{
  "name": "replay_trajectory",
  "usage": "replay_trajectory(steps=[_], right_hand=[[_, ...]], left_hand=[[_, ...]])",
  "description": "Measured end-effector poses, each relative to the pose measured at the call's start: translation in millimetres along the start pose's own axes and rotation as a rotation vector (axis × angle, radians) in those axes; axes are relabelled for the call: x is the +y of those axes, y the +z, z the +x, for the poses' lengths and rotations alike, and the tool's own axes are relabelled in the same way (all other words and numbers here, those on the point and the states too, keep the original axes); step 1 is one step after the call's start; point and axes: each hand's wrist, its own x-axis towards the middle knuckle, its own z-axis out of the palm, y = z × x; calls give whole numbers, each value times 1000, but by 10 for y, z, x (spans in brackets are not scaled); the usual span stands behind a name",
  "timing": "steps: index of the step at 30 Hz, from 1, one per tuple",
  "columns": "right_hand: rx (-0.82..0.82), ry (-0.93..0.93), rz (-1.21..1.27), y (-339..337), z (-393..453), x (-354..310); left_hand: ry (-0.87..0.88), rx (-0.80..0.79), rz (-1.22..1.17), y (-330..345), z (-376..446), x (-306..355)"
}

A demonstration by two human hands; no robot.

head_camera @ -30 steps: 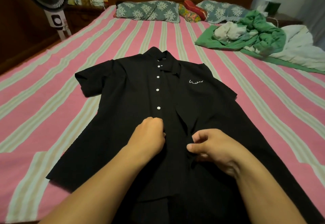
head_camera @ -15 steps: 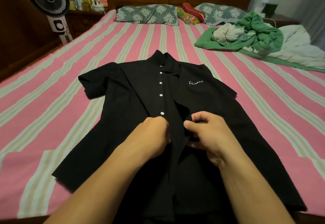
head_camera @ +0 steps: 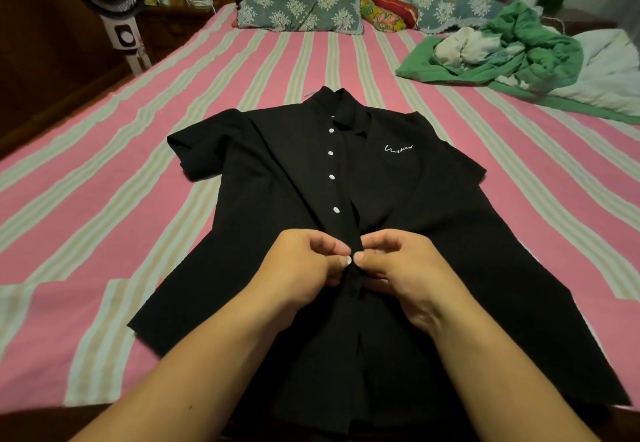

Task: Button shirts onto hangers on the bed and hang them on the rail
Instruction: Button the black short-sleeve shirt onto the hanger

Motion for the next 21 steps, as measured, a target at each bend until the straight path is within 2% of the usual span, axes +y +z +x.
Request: replay_trajectory(steps=[4,11,21], right_hand=[[16,7,-16,32,6,40],[-28,130,149,-22,28,7],[-54,157,143,-63,56,40]], left_hand=[[-2,-16,-16,10,-1,1],[-40,-8,-25,39,41,3],[-48,-13,-48,-19,51,1]])
